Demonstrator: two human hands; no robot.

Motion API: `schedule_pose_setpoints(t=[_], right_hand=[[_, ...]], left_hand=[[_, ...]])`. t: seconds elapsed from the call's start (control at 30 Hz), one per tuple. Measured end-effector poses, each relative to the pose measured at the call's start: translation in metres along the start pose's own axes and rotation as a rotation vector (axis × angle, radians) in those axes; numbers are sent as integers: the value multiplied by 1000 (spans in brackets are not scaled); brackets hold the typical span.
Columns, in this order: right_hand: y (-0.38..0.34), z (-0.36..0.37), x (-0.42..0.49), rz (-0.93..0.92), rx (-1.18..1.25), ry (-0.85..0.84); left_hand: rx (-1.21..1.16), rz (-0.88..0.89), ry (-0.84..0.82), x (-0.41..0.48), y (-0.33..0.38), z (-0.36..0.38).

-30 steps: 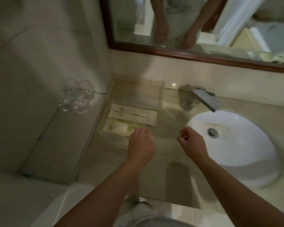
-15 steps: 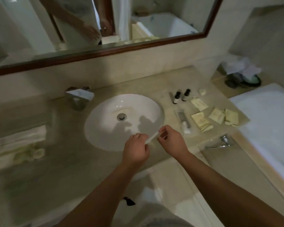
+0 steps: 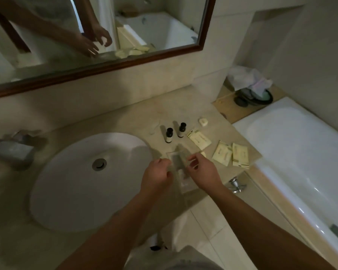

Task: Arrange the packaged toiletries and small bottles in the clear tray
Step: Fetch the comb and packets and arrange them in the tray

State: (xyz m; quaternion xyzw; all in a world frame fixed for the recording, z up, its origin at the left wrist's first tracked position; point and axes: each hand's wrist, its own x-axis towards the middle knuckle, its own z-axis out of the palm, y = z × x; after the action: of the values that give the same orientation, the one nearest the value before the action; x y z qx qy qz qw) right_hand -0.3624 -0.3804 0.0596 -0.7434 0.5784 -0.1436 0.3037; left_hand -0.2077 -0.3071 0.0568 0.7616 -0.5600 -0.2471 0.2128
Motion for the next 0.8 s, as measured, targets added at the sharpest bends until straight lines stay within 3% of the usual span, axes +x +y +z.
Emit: schedule_pose_setpoints(t=[0.33,0.5,0.67,0.8], right_hand=[[38,-25,68,91,30,-9],[63,-48,115,118,59,-7],[85,-75,176,60,53,-31],[97,-80,217,-46,-72,-90]], left_hand=[[-88,-8,104,73,31,17],[-118,21,53,95,63,38],[-89,-115,-15,109,88,56],[-41,-230,55,114,91,69]])
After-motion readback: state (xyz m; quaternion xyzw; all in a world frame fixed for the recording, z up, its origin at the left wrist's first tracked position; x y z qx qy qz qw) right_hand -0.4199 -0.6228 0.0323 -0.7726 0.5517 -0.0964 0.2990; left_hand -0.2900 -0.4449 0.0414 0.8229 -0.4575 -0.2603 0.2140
